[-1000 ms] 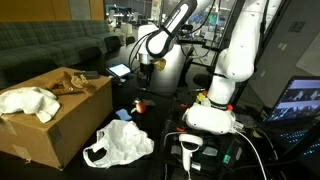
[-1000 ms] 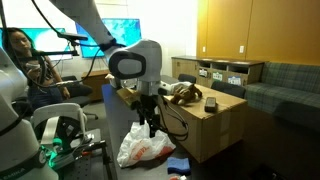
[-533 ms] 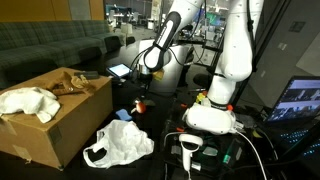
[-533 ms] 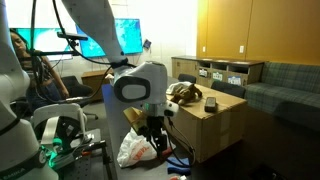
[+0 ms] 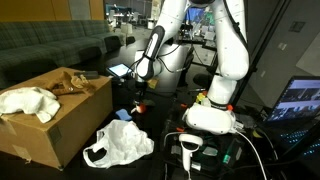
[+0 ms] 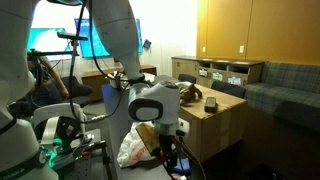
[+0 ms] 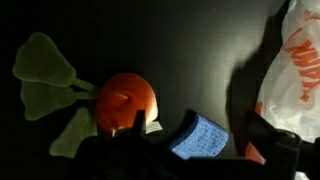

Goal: Pick up all the objects on the table and put them on the box, then pick up all the object on the box and put them on the table

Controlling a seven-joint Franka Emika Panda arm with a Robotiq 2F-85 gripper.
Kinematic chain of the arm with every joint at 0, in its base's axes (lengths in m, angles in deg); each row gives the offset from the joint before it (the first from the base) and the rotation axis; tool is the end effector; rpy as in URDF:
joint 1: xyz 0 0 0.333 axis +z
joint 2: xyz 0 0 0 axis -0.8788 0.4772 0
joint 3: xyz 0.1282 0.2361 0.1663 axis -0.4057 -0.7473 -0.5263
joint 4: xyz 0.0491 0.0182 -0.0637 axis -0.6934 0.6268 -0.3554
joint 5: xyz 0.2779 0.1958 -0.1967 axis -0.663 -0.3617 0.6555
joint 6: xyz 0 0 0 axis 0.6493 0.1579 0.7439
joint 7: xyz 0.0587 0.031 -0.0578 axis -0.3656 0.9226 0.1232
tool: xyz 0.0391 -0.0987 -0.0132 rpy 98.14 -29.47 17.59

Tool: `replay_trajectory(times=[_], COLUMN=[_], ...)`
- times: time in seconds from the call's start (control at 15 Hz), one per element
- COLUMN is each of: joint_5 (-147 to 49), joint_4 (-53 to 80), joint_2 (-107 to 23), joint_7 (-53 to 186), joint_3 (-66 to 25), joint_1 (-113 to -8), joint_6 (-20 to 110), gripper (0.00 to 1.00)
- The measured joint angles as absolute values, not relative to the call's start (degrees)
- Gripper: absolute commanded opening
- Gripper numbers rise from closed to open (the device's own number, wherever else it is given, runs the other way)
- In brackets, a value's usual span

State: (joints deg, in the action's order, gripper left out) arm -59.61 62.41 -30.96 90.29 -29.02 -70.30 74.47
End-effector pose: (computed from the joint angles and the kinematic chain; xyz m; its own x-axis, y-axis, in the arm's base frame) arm 0.4528 -0.0388 0.1028 0.9907 0.1216 -0.0610 0.1162 -0.9896 -0.0853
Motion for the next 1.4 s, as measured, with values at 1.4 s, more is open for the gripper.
replay_trajectory(times=[1.4], joint_5=[-57.3], joint_4=[45.6], joint_2=[-12.0], joint_7=[80.1], joint_3=[-23.8], joint_1=[-72.3], joint_6=[74.4], gripper=[0.7])
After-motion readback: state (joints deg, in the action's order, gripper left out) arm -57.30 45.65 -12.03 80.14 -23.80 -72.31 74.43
